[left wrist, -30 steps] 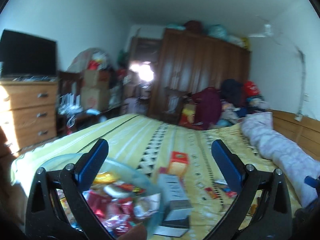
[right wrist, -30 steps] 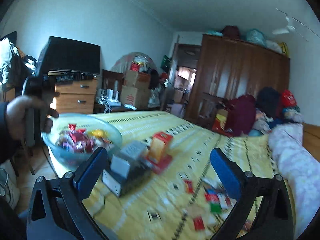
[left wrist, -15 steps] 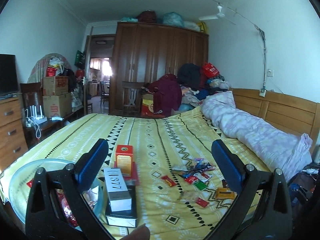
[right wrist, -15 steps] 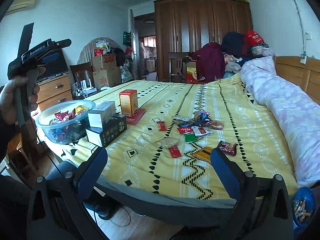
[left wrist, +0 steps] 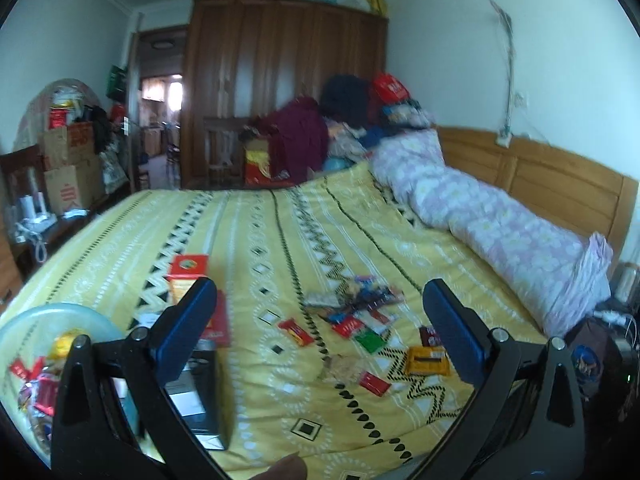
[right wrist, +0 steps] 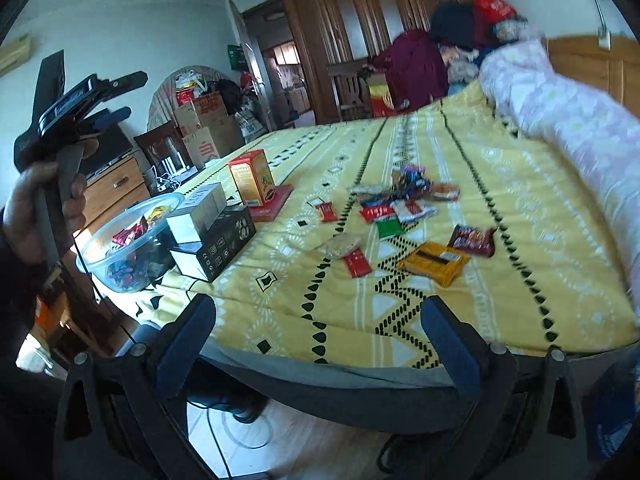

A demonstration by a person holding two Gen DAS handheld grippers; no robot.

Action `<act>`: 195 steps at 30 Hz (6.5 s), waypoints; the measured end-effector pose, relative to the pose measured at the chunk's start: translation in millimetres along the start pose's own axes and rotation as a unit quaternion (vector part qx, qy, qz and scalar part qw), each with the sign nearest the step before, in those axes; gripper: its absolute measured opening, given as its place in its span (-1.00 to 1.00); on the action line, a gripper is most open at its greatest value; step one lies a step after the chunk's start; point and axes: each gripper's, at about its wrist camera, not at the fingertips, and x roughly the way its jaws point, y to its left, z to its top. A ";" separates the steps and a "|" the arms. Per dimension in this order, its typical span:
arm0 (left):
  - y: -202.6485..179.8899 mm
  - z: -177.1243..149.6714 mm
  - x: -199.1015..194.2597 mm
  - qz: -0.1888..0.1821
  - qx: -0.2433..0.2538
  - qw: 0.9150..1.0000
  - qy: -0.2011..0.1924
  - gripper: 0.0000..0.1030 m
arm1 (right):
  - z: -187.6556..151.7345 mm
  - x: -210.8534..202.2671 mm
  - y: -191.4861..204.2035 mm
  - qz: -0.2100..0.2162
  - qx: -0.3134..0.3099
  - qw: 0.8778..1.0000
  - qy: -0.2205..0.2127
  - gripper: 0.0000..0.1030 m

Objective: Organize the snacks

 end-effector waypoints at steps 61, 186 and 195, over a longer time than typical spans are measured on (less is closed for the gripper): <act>20.0 -165.9 125.4 -0.062 -0.092 0.967 0.229 0.99 | 55.4 287.5 -54.9 0.089 -0.044 0.971 0.219 0.46; 326.1 -102.1 -72.3 0.276 -0.251 0.927 0.048 -0.29 | 170.1 304.1 418.5 0.308 -0.241 0.910 0.141 -0.77; 325.2 -100.9 -71.0 0.274 -0.250 0.927 0.050 -0.29 | 168.5 310.4 418.4 0.304 -0.242 0.909 0.149 -0.77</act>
